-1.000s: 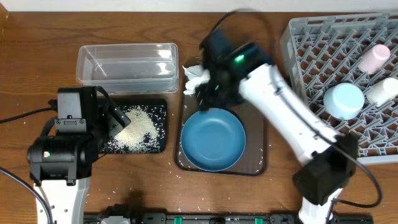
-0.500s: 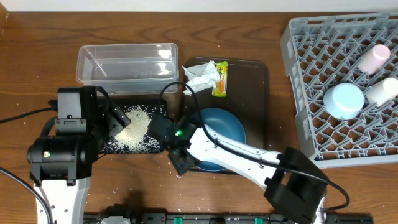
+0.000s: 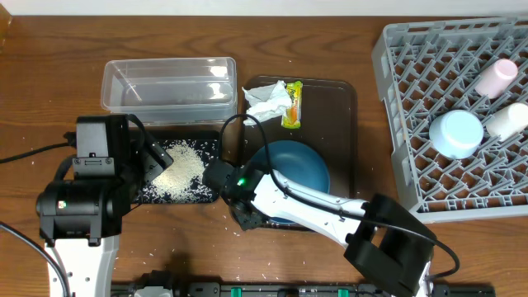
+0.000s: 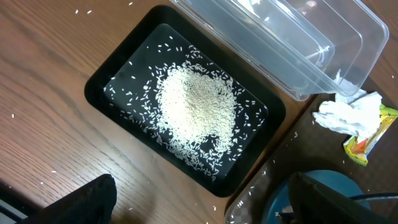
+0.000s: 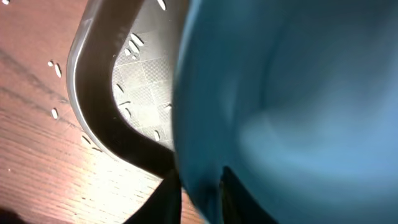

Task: Sort waste into correct bins and load items into the dishwasher rack
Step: 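Move the right gripper down to the blue bowl rim and grasp it, then lift the blue bowl right and place it into the dish rack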

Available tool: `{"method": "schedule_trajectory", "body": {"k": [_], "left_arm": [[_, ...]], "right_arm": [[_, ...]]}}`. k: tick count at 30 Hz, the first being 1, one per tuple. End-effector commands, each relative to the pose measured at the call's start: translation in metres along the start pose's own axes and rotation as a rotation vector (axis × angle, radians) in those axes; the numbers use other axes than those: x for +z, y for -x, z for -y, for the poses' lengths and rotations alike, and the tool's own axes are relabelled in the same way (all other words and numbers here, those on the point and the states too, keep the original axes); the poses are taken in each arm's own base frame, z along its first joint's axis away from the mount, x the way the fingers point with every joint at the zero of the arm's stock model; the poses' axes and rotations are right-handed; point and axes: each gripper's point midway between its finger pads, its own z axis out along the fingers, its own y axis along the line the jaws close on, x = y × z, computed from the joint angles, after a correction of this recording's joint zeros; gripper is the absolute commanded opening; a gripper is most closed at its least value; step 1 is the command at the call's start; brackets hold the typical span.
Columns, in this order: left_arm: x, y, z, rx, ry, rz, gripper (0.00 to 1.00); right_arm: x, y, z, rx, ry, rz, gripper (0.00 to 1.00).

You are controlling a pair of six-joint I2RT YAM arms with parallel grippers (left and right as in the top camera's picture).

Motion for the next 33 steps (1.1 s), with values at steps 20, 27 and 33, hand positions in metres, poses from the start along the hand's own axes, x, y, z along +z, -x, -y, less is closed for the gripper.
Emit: {"method": "schedule_trajectory", "body": {"k": [20,27,33], "left_arm": [[-0.004,0.005,-0.001,-0.007,0.004,0.018,0.90],[-0.004,0.005,-0.001,-0.007,0.004,0.018,0.91],[-0.004,0.005,-0.001,-0.007,0.004,0.018,0.91]], "right_arm": [[-0.025,0.009,-0.001,0.058,0.021,0.021,0.01],[-0.116,0.057,0.024,0.027,0.085,0.159,0.01],[-0.203,0.105,0.113,0.121,0.125,0.352,0.01]]}}
